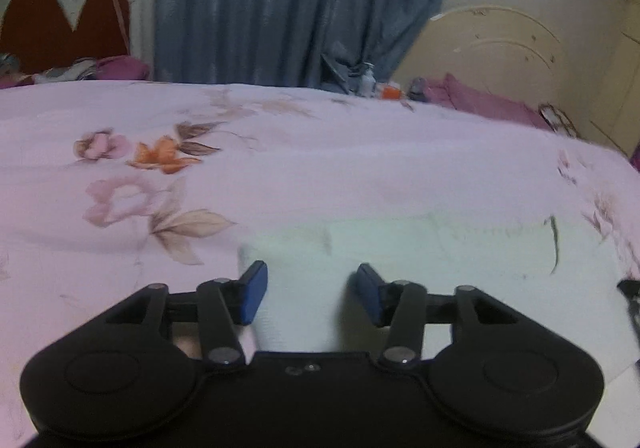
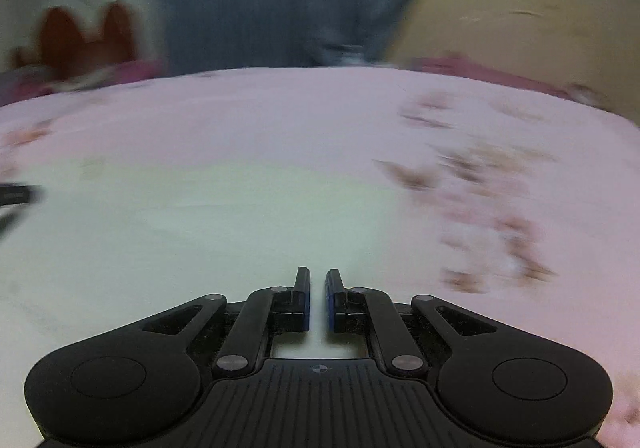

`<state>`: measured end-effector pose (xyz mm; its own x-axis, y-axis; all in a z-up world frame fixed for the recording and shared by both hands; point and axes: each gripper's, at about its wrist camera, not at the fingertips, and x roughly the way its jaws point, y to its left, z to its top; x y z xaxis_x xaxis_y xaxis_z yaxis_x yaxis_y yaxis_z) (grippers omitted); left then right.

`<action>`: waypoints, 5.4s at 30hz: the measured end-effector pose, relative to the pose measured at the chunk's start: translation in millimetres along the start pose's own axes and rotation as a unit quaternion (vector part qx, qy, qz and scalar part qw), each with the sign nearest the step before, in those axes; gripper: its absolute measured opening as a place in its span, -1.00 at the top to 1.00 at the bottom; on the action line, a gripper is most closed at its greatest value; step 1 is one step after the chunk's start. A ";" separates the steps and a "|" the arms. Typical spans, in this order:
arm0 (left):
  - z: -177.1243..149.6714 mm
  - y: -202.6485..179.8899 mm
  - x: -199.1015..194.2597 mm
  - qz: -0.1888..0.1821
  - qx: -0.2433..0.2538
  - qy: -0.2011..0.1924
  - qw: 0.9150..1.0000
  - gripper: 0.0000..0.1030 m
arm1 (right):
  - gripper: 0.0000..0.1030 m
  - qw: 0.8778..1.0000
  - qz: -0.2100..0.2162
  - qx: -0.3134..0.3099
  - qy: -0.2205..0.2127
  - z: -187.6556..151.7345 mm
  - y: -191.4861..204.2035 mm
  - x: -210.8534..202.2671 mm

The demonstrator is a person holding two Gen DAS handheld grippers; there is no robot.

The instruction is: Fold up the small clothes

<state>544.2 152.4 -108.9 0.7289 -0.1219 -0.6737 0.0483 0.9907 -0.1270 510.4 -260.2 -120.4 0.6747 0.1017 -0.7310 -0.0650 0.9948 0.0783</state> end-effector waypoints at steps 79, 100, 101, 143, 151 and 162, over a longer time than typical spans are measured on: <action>-289.8 -11.1 -323.0 -0.086 -0.109 0.048 0.989 0.00 | 0.30 0.972 0.168 0.147 0.072 -284.8 -45.1 -307.1; -298.7 3.8 -299.8 -0.198 -0.203 0.084 0.955 0.48 | 0.32 0.939 0.263 0.208 0.072 -288.9 -52.9 -296.4; -298.5 5.4 -297.5 -0.194 -0.211 0.083 0.954 0.61 | 0.67 0.938 0.263 0.215 0.072 -289.3 -54.9 -294.3; 0.6 41.0 -25.2 -0.161 -0.215 -0.003 0.963 0.91 | 0.94 0.951 0.204 0.233 0.004 37.4 -71.8 -42.7; 6.4 56.5 -26.6 -0.144 -0.183 -0.059 0.971 -0.16 | -0.25 0.956 0.173 0.231 -0.047 41.2 -83.1 -15.7; 10.7 25.3 18.1 -0.107 -0.035 0.044 0.993 0.37 | 0.34 0.989 0.118 0.082 0.020 44.8 -34.1 16.3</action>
<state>565.9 175.9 -116.5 0.6442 -0.3368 -0.6867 0.1449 0.9353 -0.3228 556.5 -292.7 -104.6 0.6255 0.3339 -0.7052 -0.0943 0.9295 0.3565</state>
